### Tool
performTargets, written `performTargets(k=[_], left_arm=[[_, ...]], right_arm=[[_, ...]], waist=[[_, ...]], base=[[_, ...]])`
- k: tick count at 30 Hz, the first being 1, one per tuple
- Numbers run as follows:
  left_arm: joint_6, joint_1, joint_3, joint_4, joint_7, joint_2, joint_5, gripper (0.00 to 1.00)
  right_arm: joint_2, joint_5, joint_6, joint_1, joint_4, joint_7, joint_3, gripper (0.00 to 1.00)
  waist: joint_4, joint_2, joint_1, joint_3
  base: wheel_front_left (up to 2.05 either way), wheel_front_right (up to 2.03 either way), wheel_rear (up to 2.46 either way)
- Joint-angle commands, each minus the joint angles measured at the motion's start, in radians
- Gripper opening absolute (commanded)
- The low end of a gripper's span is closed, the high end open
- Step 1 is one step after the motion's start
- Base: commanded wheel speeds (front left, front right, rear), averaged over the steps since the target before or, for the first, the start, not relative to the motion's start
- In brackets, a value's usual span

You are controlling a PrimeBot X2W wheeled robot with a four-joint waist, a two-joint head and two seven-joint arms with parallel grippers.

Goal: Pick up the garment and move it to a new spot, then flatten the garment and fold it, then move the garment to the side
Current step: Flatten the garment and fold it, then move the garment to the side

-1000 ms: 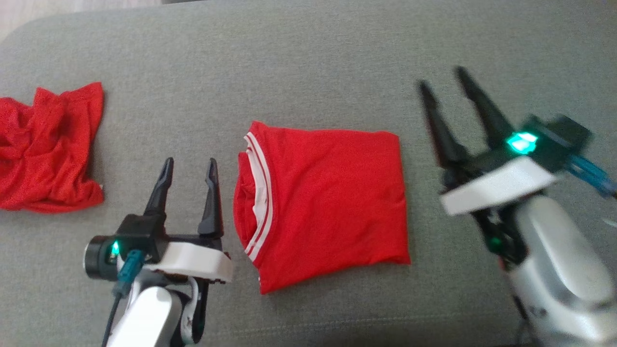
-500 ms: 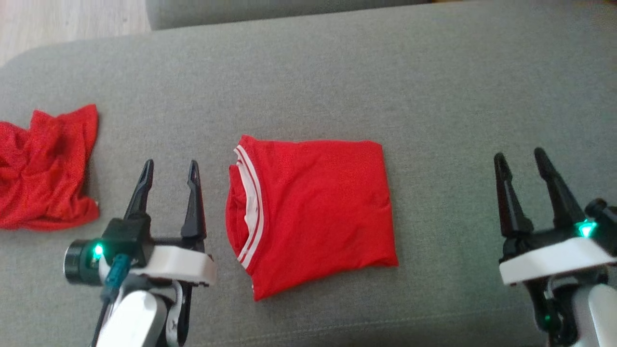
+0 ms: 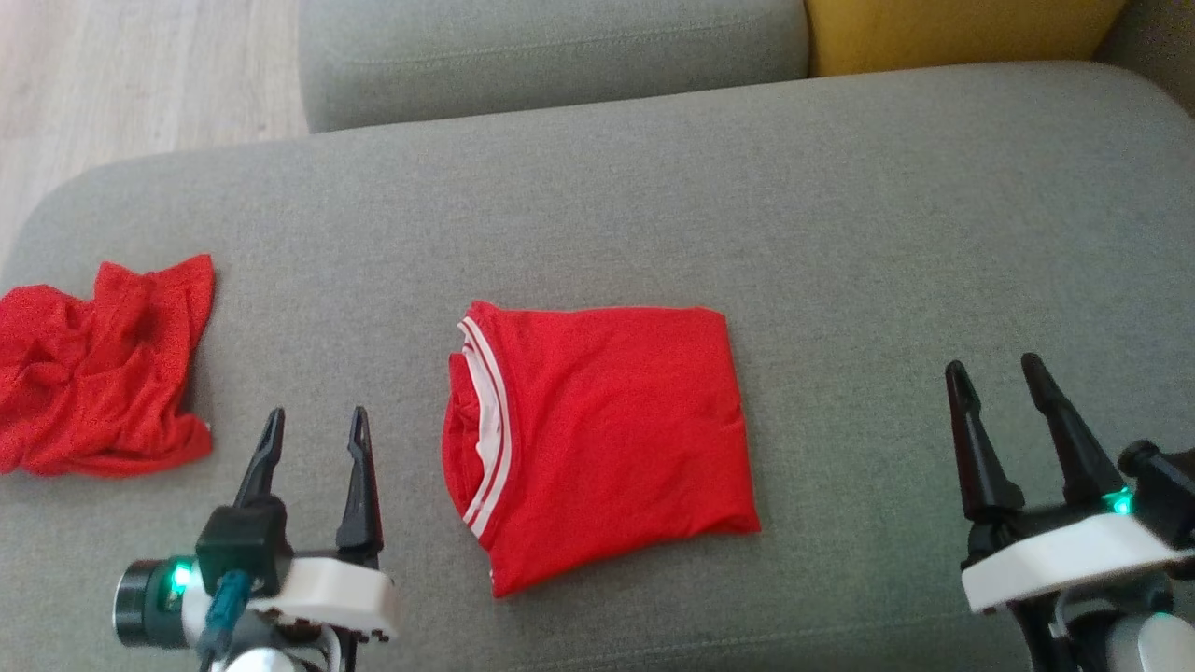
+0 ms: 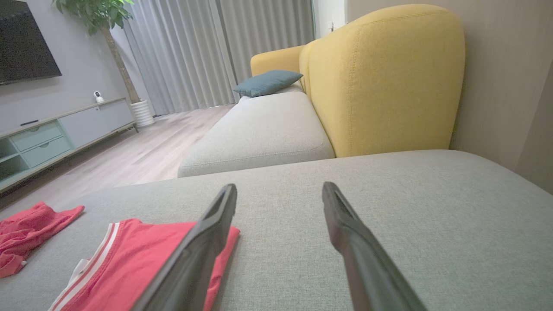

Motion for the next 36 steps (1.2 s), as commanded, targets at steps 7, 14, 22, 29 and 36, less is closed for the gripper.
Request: performTargets(k=[7, 14, 22, 29, 36], left_arm=[[0.016, -0.007, 0.04, -0.043, 0.012, 0.031, -0.006, 1.0], [0.021, 0.005, 0.036, -0.051, 0.021, 0.039, -0.008, 1.0], [0.024, 0.006, 0.031, -0.058, 0.025, 0.044, -0.008, 1.0], [0.029, 0.006, 0.027, -0.06, 0.026, 0.046, -0.008, 1.0], [0.03, 0.0, 0.023, -0.061, 0.023, 0.047, -0.007, 1.0]], right_arm=[[-0.003, -0.003, 0.004, 0.0, -0.036, 0.016, 0.021, 1.0], [0.001, -0.009, 0.004, 0.01, -0.041, 0.026, 0.024, 1.0], [0.007, -0.014, 0.004, 0.012, -0.04, 0.035, 0.017, 1.0], [0.008, -0.022, 0.004, 0.012, -0.039, 0.04, 0.016, 1.0], [0.007, -0.032, 0.004, 0.011, -0.04, 0.05, 0.011, 1.0]], waist=[[0.007, -0.0001, 0.0, -0.03], [0.01, -0.0001, 0.0, -0.039], [0.011, -0.0001, 0.0, -0.038], [0.014, -0.0001, 0.0, -0.04], [0.017, -0.0001, 0.0, -0.038]], base=[[0.0, 0.0, 0.0], [0.0, 0.0, 0.0], [0.0, 0.0, 0.0], [0.0, 0.0, 0.0], [0.0, 0.0, 0.0]])
